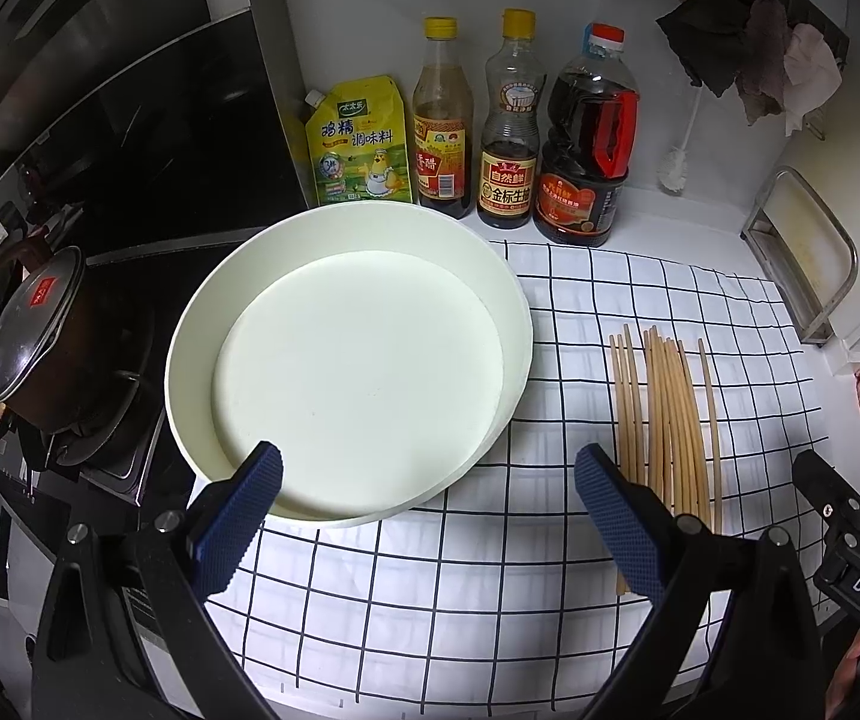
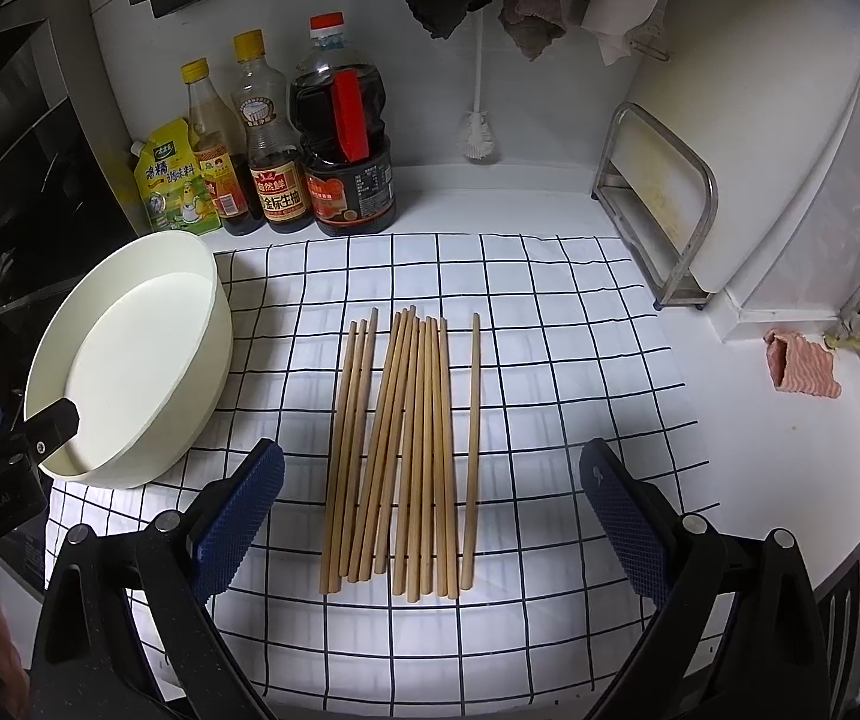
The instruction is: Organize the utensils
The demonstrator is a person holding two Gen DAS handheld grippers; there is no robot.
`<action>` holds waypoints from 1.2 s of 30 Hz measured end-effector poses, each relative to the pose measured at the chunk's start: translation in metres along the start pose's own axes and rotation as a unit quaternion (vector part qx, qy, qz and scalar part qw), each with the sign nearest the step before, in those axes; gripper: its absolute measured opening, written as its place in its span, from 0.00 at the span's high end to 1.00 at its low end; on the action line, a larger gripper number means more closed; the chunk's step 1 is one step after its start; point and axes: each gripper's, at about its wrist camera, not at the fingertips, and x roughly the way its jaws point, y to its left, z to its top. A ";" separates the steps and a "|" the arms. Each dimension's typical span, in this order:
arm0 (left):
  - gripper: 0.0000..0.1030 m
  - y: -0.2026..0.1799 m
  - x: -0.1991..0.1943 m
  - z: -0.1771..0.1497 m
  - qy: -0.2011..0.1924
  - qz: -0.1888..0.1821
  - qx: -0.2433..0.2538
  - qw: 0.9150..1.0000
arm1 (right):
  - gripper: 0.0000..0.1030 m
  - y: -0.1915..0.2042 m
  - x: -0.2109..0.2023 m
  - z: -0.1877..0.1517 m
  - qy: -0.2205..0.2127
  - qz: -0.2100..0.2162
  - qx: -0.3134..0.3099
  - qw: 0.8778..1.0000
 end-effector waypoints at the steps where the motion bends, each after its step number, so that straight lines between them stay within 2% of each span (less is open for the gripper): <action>1: 0.07 0.000 0.000 0.000 0.000 0.000 0.001 1.000 | 0.08 0.000 0.000 0.000 0.000 0.000 0.000 1.000; 36: 0.07 0.006 0.001 0.003 0.001 -0.001 -0.003 1.000 | 0.08 0.000 0.002 -0.002 0.002 0.000 0.002 1.000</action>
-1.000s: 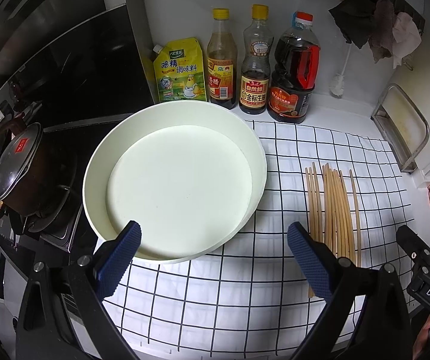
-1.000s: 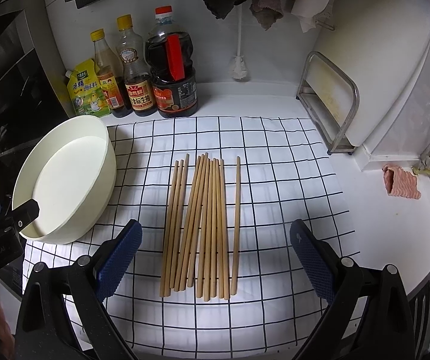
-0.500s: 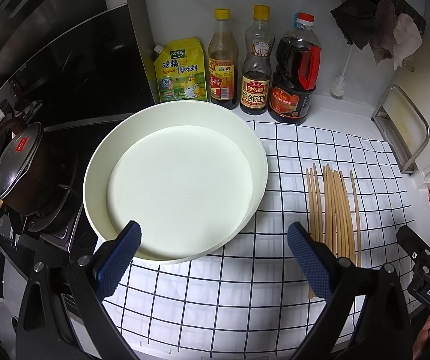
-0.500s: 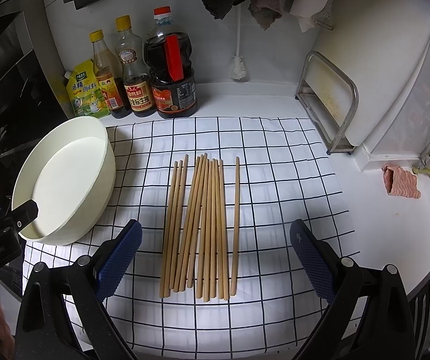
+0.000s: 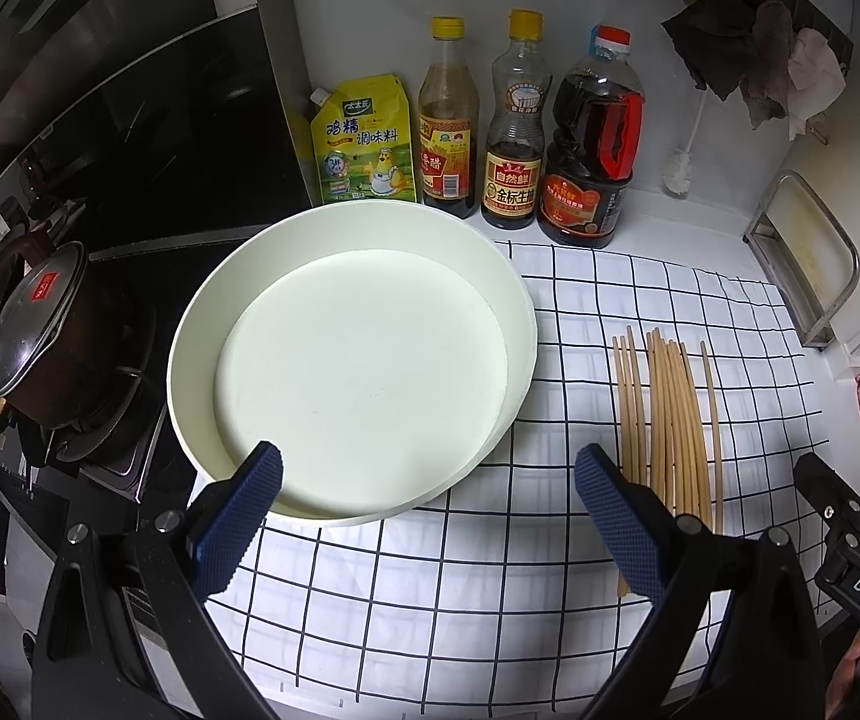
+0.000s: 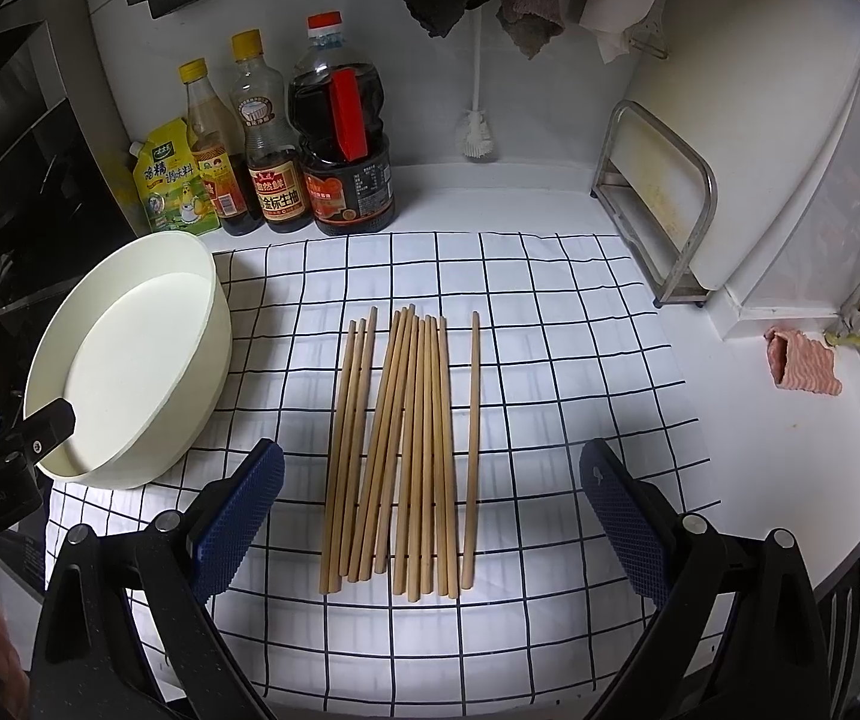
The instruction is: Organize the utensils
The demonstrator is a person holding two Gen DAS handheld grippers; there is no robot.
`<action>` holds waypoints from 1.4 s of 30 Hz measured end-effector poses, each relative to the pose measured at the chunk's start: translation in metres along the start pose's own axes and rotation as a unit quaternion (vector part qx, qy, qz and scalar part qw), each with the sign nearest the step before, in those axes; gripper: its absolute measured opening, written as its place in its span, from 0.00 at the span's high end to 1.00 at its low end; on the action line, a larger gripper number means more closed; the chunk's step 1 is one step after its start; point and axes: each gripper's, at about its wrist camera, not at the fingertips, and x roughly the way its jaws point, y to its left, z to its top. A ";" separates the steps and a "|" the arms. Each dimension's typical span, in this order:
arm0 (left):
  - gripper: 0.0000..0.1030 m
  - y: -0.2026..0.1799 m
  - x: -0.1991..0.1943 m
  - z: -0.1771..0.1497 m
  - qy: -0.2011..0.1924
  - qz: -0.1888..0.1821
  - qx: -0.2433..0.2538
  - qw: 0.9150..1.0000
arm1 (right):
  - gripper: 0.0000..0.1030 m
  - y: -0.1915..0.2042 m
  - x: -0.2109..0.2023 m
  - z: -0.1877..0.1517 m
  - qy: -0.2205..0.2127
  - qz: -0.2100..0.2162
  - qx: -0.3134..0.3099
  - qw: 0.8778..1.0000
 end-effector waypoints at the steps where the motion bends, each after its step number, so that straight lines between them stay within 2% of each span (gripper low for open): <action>1: 0.07 0.000 0.000 0.000 0.000 0.000 0.000 1.000 | 0.08 0.000 0.000 0.000 0.000 0.000 0.000 1.000; 13: 0.07 -0.004 0.002 -0.004 0.002 -0.002 0.004 1.000 | 0.08 -0.004 0.001 -0.003 0.005 0.000 0.000 1.000; 19: 0.07 -0.024 0.011 -0.013 0.013 -0.015 0.019 1.000 | 0.08 -0.027 0.010 -0.011 0.012 -0.007 0.006 1.000; 25: 0.07 -0.057 0.031 -0.023 0.025 -0.043 0.048 0.998 | 0.08 -0.055 0.036 -0.021 0.023 -0.011 0.010 1.000; 32: 0.07 -0.092 0.065 -0.033 0.026 -0.057 0.059 0.996 | 0.08 -0.072 0.082 -0.030 0.032 -0.022 0.003 0.999; 38: 0.07 -0.109 0.094 -0.039 0.031 -0.056 0.057 0.996 | 0.08 -0.071 0.112 -0.034 0.039 -0.014 -0.011 0.999; 42: 0.07 -0.111 0.115 -0.041 0.054 -0.046 0.042 0.997 | 0.08 -0.071 0.131 -0.034 0.049 -0.026 -0.009 0.998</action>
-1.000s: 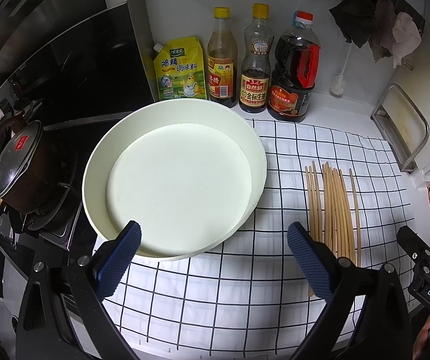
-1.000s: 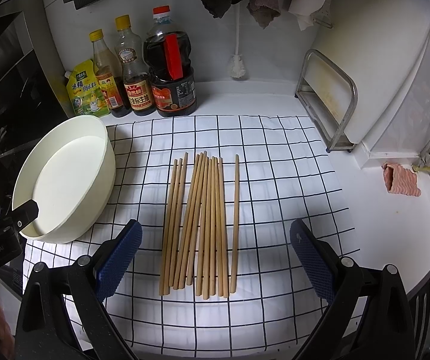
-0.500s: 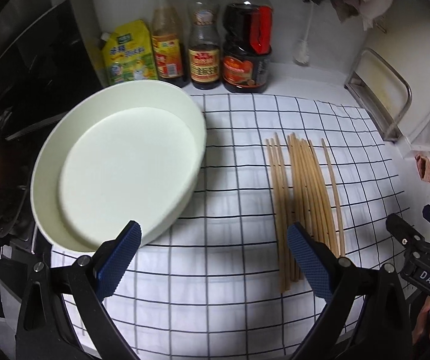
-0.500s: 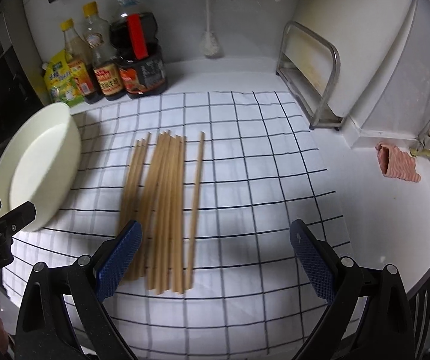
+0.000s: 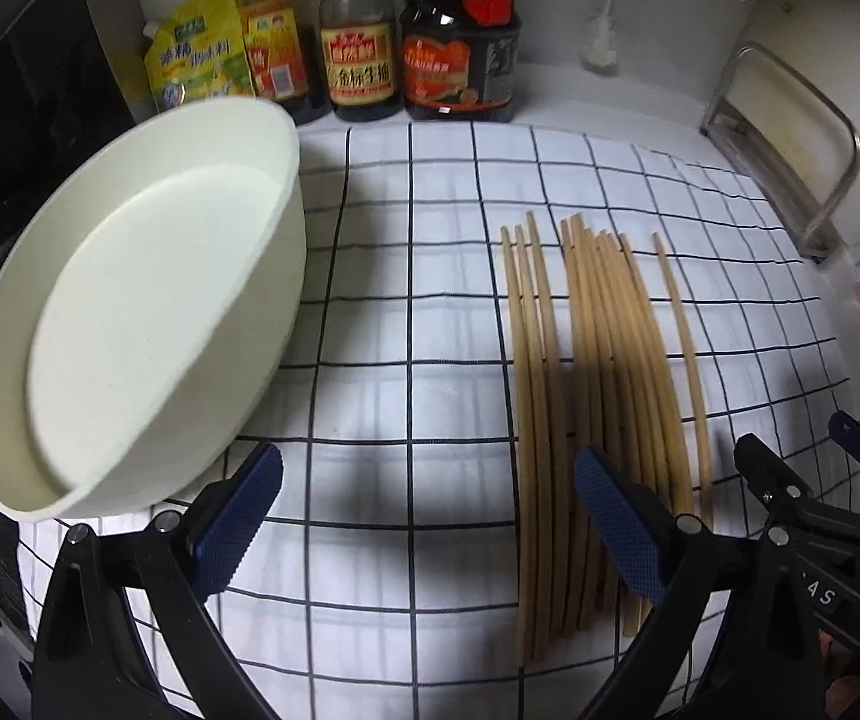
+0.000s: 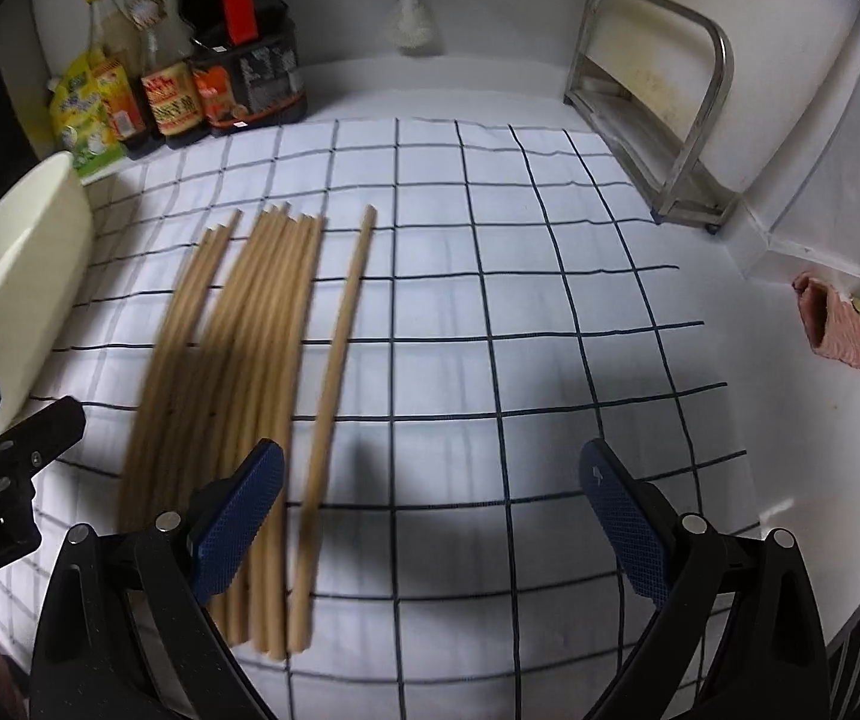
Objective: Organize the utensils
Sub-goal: 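Lower the left tool onto one wooden chopstick and close it while the right tool grasps another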
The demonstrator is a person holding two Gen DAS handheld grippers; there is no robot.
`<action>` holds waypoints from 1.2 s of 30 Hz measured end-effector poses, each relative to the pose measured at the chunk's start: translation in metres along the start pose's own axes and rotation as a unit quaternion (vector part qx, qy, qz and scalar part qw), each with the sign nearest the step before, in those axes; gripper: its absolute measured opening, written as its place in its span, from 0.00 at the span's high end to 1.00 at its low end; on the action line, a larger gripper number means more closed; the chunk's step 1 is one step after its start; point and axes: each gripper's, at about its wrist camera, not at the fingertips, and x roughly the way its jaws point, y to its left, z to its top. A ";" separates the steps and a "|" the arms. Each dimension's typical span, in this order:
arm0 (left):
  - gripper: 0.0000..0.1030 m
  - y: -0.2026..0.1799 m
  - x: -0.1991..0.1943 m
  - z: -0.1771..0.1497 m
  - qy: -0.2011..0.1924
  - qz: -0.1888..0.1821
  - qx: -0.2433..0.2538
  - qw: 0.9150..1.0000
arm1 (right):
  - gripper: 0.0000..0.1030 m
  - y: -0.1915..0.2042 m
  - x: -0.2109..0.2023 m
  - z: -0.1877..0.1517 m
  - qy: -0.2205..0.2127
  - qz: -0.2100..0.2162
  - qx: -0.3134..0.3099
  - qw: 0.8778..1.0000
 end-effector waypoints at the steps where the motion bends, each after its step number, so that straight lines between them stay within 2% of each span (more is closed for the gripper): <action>1: 0.07 0.000 0.003 -0.001 -0.001 0.002 -0.002 1.000 | 0.08 0.000 0.005 0.001 0.004 0.002 0.002 1.000; 17: 0.07 0.002 0.032 -0.002 0.016 0.024 -0.005 1.000 | 0.10 0.000 0.029 -0.002 0.009 0.018 -0.013 1.000; 22: 0.07 0.000 0.036 -0.001 0.019 0.028 0.005 0.999 | 0.23 -0.004 0.026 -0.001 0.002 0.017 -0.017 1.000; 36: 0.06 -0.002 0.042 0.003 0.021 0.051 0.018 0.998 | 0.29 -0.002 0.024 0.000 -0.012 0.016 -0.034 0.999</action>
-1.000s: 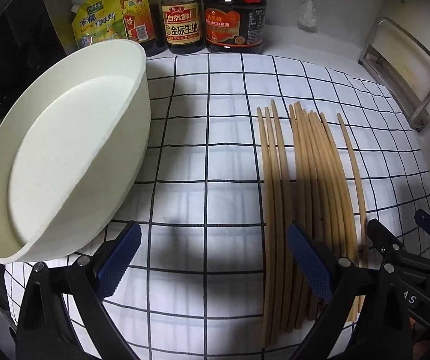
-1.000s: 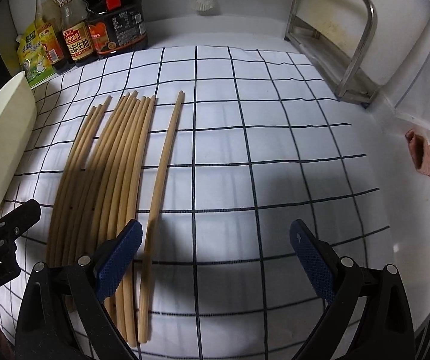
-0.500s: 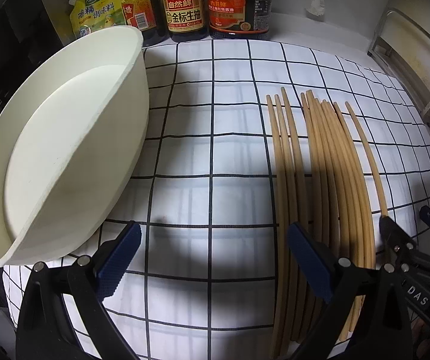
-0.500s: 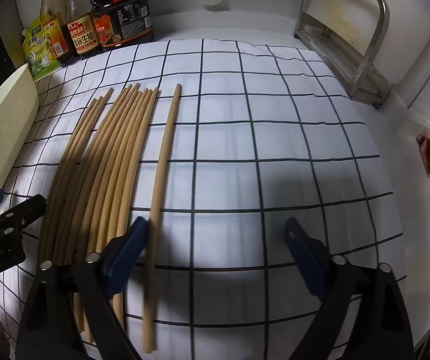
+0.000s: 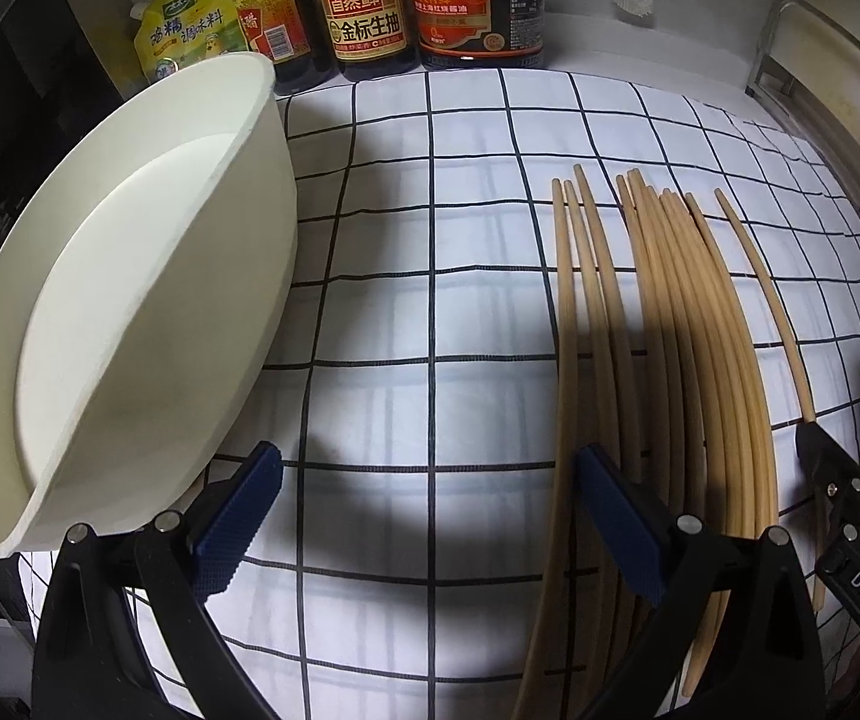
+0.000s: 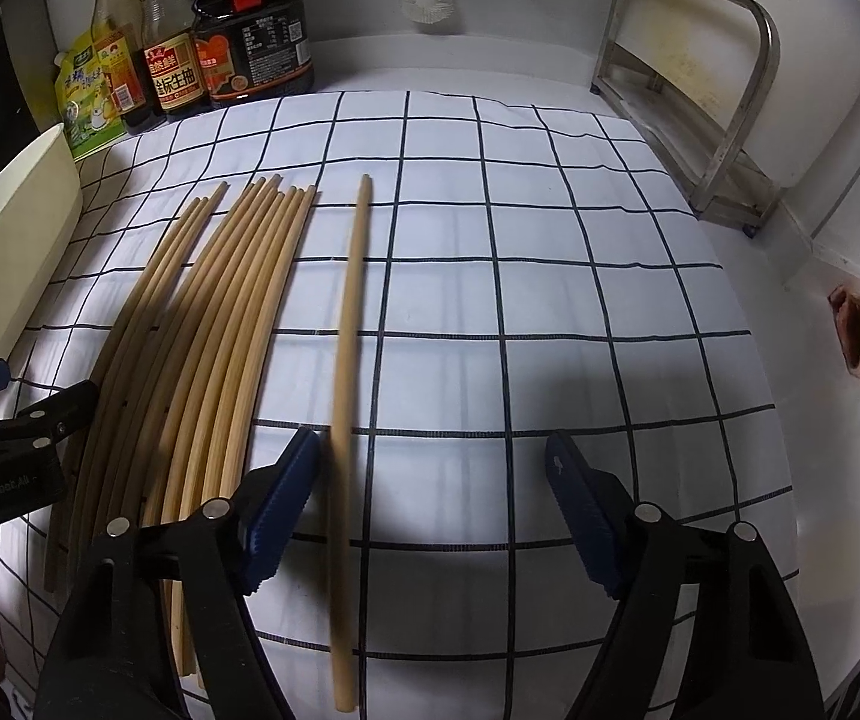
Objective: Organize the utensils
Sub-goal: 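Lower the left tool onto one wooden chopstick and close it while the right tool grasps another, then lift both held chopsticks and carry them over the white bowl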
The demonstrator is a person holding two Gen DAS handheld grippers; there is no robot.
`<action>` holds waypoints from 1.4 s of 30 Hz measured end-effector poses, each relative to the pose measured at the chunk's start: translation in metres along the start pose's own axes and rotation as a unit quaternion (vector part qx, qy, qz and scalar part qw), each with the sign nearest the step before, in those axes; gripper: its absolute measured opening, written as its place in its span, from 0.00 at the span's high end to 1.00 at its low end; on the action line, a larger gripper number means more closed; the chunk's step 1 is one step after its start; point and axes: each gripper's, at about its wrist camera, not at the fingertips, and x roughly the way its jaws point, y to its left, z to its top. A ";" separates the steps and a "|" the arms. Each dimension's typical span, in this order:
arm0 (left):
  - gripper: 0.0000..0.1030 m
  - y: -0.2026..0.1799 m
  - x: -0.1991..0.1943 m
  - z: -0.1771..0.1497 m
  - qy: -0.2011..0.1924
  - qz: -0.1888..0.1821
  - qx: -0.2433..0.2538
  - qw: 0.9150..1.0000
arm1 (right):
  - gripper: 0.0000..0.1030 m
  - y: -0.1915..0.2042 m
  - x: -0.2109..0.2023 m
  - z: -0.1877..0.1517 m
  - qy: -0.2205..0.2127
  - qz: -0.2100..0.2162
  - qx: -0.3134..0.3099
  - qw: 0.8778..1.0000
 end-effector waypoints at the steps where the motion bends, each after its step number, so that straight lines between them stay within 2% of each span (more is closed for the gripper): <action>1: 0.06 -0.001 0.000 0.001 -0.002 0.001 0.002 1.000 | 0.29 0.001 0.000 0.000 -0.001 -0.001 -0.003 1.000; 3: 0.07 -0.001 0.000 0.001 -0.006 -0.001 0.003 1.000 | 0.31 0.004 0.000 0.000 -0.005 -0.001 -0.009 1.000; 4: 0.08 -0.001 0.000 0.001 -0.007 -0.004 0.001 1.000 | 0.34 0.005 -0.001 0.000 -0.007 0.002 -0.013 1.000; 5: 0.13 -0.001 0.000 0.001 -0.009 -0.011 -0.001 1.000 | 0.37 0.006 -0.001 0.000 -0.009 0.009 -0.015 1.000; 6: 0.16 -0.002 -0.001 0.001 -0.010 -0.016 -0.001 1.000 | 0.43 0.007 -0.001 0.000 -0.010 0.015 -0.017 1.000; 9: 0.34 -0.008 -0.005 0.001 -0.016 -0.028 0.010 0.999 | 0.60 0.013 -0.003 -0.001 -0.013 0.033 -0.032 0.999; 10: 0.45 -0.011 -0.007 0.000 -0.017 -0.036 0.014 0.999 | 0.68 0.015 -0.003 -0.001 -0.014 0.037 -0.037 0.999; 11: 0.57 -0.014 -0.008 0.001 -0.017 -0.046 0.018 0.999 | 0.72 0.018 -0.004 -0.001 -0.013 0.039 -0.045 0.998; 12: 0.64 -0.017 -0.010 0.000 -0.016 -0.052 0.022 0.998 | 0.80 0.021 -0.004 -0.001 -0.011 0.044 -0.051 0.998; 13: 0.79 -0.020 -0.011 0.000 -0.015 -0.053 0.027 0.998 | 0.93 0.023 -0.004 0.001 -0.006 0.047 -0.053 0.997; 14: 0.93 -0.022 -0.011 -0.001 -0.013 -0.059 0.031 0.998 | 0.94 0.024 -0.004 0.002 -0.001 0.049 -0.052 0.997; 22: 0.93 -0.017 -0.017 0.001 -0.008 -0.069 0.026 0.997 | 0.94 0.009 -0.012 0.004 0.008 0.078 -0.006 0.997; 27: 0.93 -0.011 -0.038 0.012 -0.014 -0.095 0.021 0.995 | 0.94 0.002 -0.039 0.015 -0.009 0.092 0.017 0.996; 30: 0.93 -0.002 -0.060 0.022 -0.037 -0.107 0.018 0.993 | 0.94 0.009 -0.063 0.030 -0.030 0.099 0.017 0.995; 36: 0.93 0.045 -0.093 0.043 -0.082 -0.101 -0.003 0.992 | 0.94 0.055 -0.093 0.064 -0.066 0.135 -0.004 0.989; 42: 0.93 0.116 -0.105 0.056 -0.105 -0.069 -0.038 0.991 | 0.94 0.138 -0.092 0.096 -0.074 0.190 -0.042 0.978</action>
